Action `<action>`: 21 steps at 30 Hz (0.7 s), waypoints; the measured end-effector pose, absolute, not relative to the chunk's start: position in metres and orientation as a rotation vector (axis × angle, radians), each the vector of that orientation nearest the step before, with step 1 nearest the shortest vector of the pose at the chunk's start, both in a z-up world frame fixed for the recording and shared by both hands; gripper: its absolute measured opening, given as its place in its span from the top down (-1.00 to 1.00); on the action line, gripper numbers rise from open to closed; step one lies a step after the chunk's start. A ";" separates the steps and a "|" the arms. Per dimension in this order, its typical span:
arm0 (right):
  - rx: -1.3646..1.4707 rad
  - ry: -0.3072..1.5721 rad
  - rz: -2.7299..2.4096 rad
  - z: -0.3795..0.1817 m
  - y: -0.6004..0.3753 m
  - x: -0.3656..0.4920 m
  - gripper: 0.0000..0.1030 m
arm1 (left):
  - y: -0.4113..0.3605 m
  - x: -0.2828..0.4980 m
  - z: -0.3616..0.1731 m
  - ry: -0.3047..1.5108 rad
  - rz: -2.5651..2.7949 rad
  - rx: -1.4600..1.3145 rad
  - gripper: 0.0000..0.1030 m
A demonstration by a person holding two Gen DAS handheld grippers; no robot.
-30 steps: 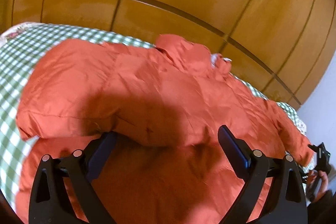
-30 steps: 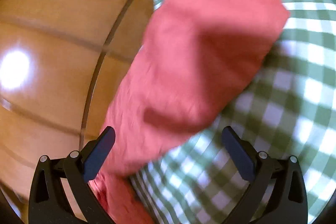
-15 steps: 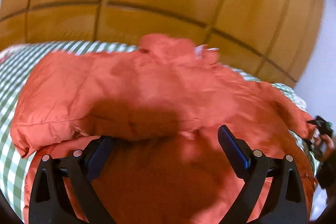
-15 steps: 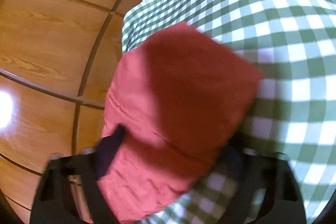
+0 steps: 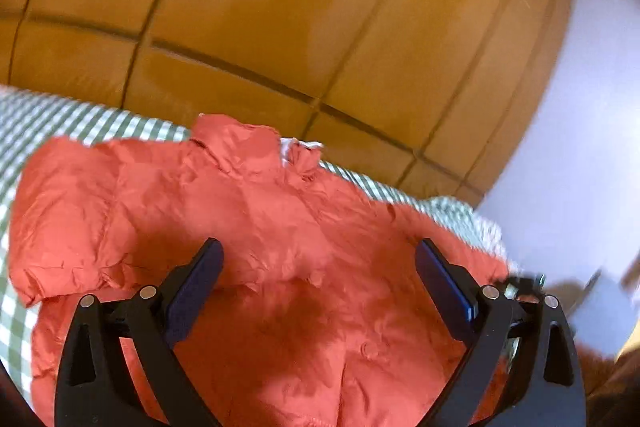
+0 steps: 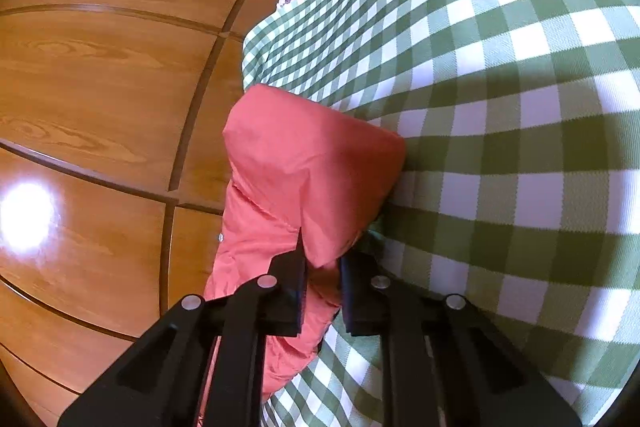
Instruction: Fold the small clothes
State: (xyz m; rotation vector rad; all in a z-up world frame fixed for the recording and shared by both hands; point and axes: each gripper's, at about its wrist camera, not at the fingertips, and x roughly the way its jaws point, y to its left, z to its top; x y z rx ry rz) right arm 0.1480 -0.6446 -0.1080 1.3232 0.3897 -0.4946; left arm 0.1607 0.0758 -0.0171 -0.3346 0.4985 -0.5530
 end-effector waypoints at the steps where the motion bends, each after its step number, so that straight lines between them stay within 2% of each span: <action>1: 1.321 0.391 -0.495 -0.108 -0.645 0.148 0.77 | 0.074 0.158 -0.015 0.471 -0.502 -0.278 -0.85; 6: 1.300 0.404 -0.495 -0.104 -0.644 0.146 0.77 | 0.103 0.183 -0.014 0.458 -0.170 -0.246 -0.85; 12: 1.248 0.419 -0.509 -0.089 -0.637 0.149 0.77 | 0.107 0.254 -0.067 0.746 -0.101 -0.272 -0.85; 18: 1.025 0.426 -0.449 -0.027 -0.595 0.172 0.77 | 0.066 0.253 -0.087 0.755 -0.150 -0.074 -0.93; 21: 0.868 0.418 -0.384 0.008 -0.558 0.190 0.77 | 0.076 0.250 -0.087 0.733 -0.159 -0.117 -0.92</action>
